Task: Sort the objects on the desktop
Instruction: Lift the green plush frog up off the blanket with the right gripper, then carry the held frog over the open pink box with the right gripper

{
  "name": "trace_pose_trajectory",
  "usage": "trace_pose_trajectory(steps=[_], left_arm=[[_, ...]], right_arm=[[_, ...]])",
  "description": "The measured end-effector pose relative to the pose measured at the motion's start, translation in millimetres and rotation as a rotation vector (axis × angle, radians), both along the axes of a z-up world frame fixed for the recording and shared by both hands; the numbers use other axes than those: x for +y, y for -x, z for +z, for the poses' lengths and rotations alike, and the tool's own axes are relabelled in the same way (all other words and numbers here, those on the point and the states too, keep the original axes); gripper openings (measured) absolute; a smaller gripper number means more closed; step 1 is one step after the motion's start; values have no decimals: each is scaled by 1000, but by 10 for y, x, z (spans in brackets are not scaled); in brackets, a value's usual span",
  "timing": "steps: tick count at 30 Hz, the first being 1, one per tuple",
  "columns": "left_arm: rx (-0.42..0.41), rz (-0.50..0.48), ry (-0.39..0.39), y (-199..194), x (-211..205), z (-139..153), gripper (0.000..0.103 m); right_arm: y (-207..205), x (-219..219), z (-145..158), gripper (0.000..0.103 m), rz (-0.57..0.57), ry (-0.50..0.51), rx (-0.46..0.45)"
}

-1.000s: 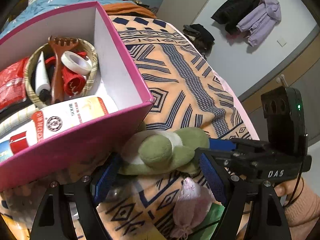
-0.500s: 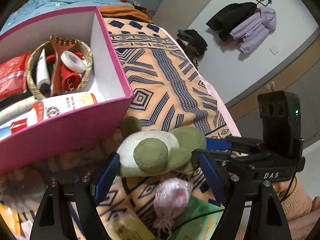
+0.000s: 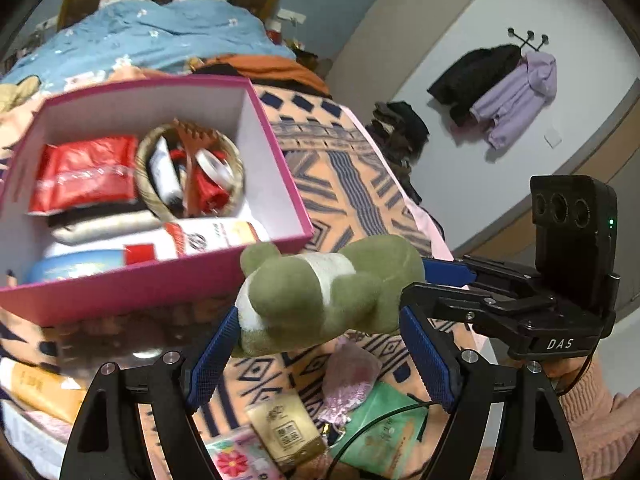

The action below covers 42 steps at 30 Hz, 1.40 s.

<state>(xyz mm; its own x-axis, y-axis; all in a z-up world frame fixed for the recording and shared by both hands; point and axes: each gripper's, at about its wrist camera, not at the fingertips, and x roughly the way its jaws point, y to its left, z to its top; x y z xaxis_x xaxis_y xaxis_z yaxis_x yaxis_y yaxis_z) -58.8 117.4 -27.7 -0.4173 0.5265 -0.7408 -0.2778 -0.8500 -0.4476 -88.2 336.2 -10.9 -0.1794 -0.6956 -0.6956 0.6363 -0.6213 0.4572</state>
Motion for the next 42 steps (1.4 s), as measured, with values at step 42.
trace_pose_trajectory(steps=[42], left_arm=[[145,103,77,1079,-654,367,82]], right_arm=[[953,-1039,458,48,66,-13,221]])
